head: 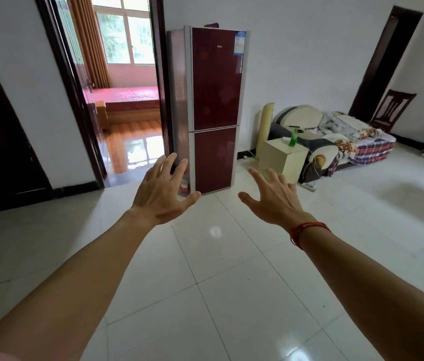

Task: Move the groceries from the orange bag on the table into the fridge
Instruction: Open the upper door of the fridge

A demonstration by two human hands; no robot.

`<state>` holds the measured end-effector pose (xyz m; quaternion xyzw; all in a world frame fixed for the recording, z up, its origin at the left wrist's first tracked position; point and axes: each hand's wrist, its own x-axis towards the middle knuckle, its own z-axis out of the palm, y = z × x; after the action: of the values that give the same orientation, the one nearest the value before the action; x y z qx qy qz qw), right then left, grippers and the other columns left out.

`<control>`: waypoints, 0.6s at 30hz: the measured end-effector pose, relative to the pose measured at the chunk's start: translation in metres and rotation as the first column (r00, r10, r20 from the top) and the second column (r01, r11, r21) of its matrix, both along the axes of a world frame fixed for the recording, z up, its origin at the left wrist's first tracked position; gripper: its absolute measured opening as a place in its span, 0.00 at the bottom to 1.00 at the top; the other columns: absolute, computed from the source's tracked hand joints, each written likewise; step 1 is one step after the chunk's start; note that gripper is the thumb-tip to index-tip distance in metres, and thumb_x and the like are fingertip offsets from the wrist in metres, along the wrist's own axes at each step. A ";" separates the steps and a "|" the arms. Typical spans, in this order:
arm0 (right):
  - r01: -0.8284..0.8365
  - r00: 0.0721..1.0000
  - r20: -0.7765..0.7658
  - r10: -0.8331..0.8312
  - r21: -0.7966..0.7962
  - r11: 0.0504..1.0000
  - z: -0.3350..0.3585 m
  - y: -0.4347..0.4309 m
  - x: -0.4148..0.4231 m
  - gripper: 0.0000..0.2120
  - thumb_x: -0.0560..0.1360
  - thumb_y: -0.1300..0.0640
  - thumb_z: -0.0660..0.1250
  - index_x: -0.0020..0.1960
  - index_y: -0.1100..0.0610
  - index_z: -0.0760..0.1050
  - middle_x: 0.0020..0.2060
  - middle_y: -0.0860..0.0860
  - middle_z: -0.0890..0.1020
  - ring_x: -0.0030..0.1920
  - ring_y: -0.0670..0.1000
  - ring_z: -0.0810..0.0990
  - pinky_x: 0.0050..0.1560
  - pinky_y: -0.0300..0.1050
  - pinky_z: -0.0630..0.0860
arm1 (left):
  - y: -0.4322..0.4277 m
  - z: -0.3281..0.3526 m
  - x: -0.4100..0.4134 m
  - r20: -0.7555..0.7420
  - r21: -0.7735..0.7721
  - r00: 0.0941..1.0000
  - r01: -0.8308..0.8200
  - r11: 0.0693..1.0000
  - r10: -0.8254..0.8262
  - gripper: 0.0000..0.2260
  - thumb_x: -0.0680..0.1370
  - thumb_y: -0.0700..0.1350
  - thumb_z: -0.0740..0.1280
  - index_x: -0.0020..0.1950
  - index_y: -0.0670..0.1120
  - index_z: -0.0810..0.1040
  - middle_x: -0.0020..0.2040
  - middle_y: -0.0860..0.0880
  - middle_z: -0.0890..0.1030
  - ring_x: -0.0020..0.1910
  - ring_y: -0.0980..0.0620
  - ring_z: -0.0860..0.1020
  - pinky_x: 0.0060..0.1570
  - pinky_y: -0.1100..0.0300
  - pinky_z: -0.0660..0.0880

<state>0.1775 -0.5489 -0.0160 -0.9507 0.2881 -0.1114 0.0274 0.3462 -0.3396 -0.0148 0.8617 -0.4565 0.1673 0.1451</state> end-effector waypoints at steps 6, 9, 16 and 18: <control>-0.022 1.000 -0.008 0.023 0.028 0.999 -0.007 -0.065 0.075 0.37 0.78 0.31 0.57 0.81 0.43 0.50 0.78 0.58 0.60 0.76 0.62 0.63 0.71 0.65 0.66 | -0.057 -0.005 0.077 0.000 0.009 1.000 -0.025 1.000 0.025 0.43 0.72 0.72 0.45 0.79 0.46 0.57 0.80 0.43 0.56 0.79 0.41 0.52 0.75 0.44 0.56; -0.027 1.000 -0.008 0.027 0.031 0.999 -0.014 -0.095 0.115 0.37 0.78 0.31 0.57 0.81 0.43 0.50 0.78 0.58 0.61 0.76 0.62 0.63 0.71 0.65 0.66 | -0.087 -0.013 0.117 -0.002 0.013 1.000 -0.026 1.000 0.027 0.43 0.72 0.72 0.46 0.79 0.46 0.57 0.80 0.42 0.56 0.79 0.41 0.52 0.76 0.44 0.56; -0.018 0.999 -0.032 0.018 0.005 1.000 -0.027 -0.168 0.230 0.37 0.79 0.31 0.56 0.82 0.43 0.50 0.80 0.59 0.58 0.77 0.62 0.61 0.72 0.64 0.64 | -0.159 -0.029 0.234 -0.007 0.013 1.000 -0.001 1.000 0.001 0.44 0.71 0.72 0.46 0.79 0.46 0.58 0.80 0.42 0.56 0.79 0.41 0.53 0.75 0.43 0.57; -0.006 0.999 -0.039 0.007 0.008 1.000 -0.027 -0.191 0.267 0.37 0.78 0.31 0.56 0.82 0.43 0.50 0.80 0.58 0.58 0.76 0.62 0.62 0.72 0.64 0.64 | -0.181 -0.028 0.274 -0.014 0.015 1.000 -0.005 1.000 0.006 0.44 0.71 0.72 0.46 0.79 0.46 0.58 0.80 0.42 0.56 0.79 0.41 0.53 0.75 0.43 0.57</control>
<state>0.4448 -0.7396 -0.0428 -0.9535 0.2859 -0.0916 0.0259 0.6201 -0.5202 -0.0432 0.8652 -0.4543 0.1584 0.1412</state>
